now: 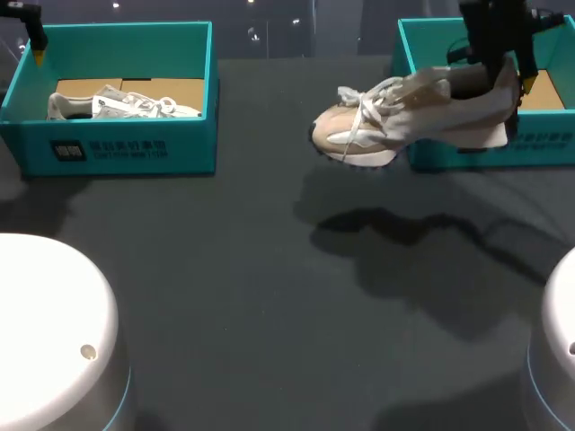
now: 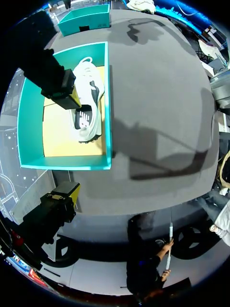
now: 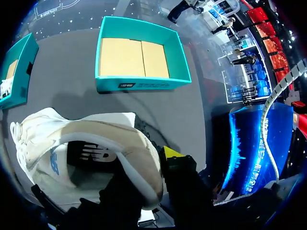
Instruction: Take the shoe out of the shoebox, open the shoe tongue, remove and reinsert the insole, then place the shoe into the shoebox
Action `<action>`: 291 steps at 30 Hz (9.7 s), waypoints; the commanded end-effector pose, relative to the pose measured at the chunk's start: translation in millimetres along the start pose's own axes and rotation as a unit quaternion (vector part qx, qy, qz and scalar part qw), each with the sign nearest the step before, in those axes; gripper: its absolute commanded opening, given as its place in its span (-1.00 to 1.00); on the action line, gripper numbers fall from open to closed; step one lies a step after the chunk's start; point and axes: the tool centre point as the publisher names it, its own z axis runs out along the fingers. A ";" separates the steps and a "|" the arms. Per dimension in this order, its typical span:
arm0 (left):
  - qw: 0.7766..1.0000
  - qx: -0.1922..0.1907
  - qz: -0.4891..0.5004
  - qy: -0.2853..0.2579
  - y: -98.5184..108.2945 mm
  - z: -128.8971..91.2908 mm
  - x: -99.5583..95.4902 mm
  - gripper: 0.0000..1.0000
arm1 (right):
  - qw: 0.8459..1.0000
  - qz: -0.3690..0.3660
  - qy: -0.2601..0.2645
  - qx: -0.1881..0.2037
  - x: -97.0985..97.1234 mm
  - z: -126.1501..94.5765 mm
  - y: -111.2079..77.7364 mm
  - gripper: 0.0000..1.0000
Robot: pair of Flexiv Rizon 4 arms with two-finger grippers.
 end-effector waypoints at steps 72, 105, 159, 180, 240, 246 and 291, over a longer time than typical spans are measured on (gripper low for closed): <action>1.000 -0.001 0.001 0.000 -0.9 -0.2 0.7 1.00 | 0.997 -0.010 0.066 0.039 143.2 141.1 -157.8 -1.00; 1.000 -0.001 0.001 0.000 -0.9 -0.2 0.7 1.00 | 0.995 -0.032 0.095 0.028 168.6 171.7 -139.7 -0.45; 1.000 -0.001 0.001 0.000 -0.9 -0.2 0.7 1.00 | 0.787 -0.349 0.421 -0.287 112.9 79.0 -166.0 1.00; 1.000 -0.001 0.001 0.000 -0.9 -0.2 0.7 1.00 | 0.613 -0.402 0.500 -0.461 112.0 111.6 -175.7 1.00; 1.000 -0.001 0.001 0.000 -0.9 -0.2 0.7 1.00 | 0.497 -0.400 0.546 -0.543 103.2 191.8 -143.5 1.00; 1.000 -0.001 0.001 0.000 -0.9 -0.2 0.7 1.00 | 0.497 -0.400 0.546 -0.543 103.2 191.8 -143.5 1.00; 1.000 -0.001 0.001 0.000 -0.9 -0.2 0.7 1.00 | 0.522 -0.401 0.546 -0.518 109.7 199.9 -119.4 1.00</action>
